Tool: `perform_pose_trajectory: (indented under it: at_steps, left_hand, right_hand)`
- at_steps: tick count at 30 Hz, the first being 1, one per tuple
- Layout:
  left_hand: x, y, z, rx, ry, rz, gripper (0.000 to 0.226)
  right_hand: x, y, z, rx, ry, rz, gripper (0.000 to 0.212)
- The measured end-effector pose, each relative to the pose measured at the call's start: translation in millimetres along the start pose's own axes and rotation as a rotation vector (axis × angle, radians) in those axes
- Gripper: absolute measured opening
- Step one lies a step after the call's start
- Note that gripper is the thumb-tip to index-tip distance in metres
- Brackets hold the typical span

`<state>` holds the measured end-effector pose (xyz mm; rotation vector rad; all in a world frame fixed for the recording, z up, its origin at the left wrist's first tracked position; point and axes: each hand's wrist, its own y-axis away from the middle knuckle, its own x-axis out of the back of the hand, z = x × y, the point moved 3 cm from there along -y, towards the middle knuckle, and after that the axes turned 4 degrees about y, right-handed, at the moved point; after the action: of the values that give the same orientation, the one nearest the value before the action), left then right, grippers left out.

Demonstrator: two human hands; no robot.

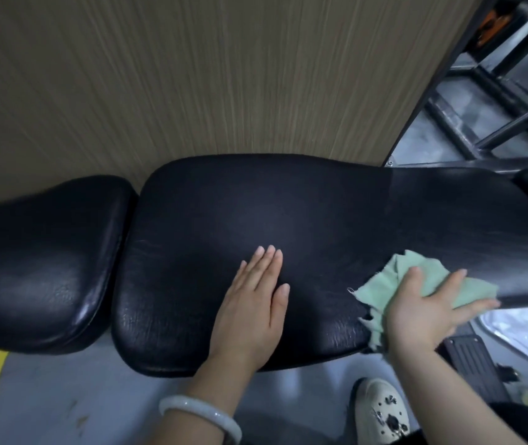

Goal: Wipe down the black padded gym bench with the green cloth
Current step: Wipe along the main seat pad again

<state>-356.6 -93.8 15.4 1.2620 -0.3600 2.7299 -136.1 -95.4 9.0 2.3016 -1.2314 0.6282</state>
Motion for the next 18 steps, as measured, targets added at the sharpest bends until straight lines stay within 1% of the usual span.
perform_pose_trajectory:
  at_steps: [5,8,11,14,16,18]
  left_hand:
    - [0.6,-5.7,0.6,-0.054,0.044,0.053,0.061]
    - [7.3,-5.3,-2.5,-0.097,0.020,0.035,0.060]
    - [22.6,-5.4,-15.6,-0.131,-0.139,0.017,0.052]
    - [45.8,-1.0,-44.8,-0.078,-0.294,-0.016,0.054]
    - [60.7,5.6,-66.3,-0.047,-0.370,-0.049,0.056]
    - [68.0,11.0,-81.0,-0.052,-0.420,-0.097,0.059]
  right_hand:
    - [-33.6,102.2,15.5,-0.146,-0.145,-0.041,0.069]
    - [-47.2,147.3,14.1,-0.127,-0.206,-0.065,0.073]
    - [-46.1,147.3,11.7,-0.152,-0.230,-0.082,0.076]
    - [-36.0,129.3,9.5,-0.198,-0.226,-0.085,0.076]
    - [-27.7,109.1,7.8,-0.172,-0.193,-0.077,0.075]
    - [-16.5,91.1,0.9,-0.142,-0.203,-0.050,0.073]
